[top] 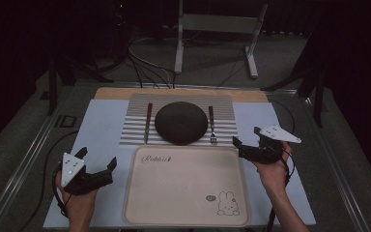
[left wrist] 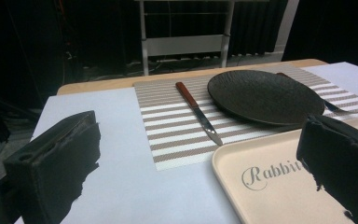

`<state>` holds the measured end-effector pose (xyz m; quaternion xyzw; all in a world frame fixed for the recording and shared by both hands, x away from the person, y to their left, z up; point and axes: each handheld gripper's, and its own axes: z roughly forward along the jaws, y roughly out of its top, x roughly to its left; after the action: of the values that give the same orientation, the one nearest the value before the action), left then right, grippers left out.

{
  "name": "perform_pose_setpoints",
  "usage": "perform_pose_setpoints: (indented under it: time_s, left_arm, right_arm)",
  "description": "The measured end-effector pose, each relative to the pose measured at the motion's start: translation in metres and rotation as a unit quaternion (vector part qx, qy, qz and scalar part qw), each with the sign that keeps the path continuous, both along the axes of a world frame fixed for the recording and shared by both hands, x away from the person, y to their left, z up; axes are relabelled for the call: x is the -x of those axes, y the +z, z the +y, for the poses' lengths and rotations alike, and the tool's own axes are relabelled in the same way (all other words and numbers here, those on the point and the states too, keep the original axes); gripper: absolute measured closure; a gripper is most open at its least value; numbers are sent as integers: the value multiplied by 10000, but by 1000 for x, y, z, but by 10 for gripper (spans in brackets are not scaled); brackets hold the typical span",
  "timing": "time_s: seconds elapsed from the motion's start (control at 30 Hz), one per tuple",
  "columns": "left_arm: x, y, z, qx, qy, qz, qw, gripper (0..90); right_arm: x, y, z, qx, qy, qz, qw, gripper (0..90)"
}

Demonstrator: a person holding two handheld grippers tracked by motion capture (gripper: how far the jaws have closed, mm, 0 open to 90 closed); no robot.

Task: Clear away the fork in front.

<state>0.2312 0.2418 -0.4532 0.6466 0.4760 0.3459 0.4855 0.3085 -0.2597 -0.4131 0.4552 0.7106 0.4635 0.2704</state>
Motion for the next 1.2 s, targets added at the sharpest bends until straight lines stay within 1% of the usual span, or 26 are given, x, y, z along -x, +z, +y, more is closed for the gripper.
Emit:
perform_pose_setpoints:
  time_s: [0.53,0.73,0.87,0.97,1.1,1.2]
  left_arm:
    - [0,0,1,13,28,-7,10000,0]
    - [0,0,1,14,32,-18,10000,0]
    - [0,0,1,14,33,-18,10000,0]
    - [0,0,1,15,34,-22,10000,0]
    - [0,0,2,15,32,-20,10000,0]
    - [0,0,1,16,32,-16,10000,0]
  right_arm:
    - [-23,3,14,157,37,105,9998,111]
    - [-33,4,19,157,28,133,9998,111]
    - [-39,6,20,89,-63,136,9998,108]
    - [-44,7,22,89,-116,124,9998,108]
    - [-51,7,24,109,-107,101,9998,108]
    - [-56,8,26,74,-119,110,9998,108]
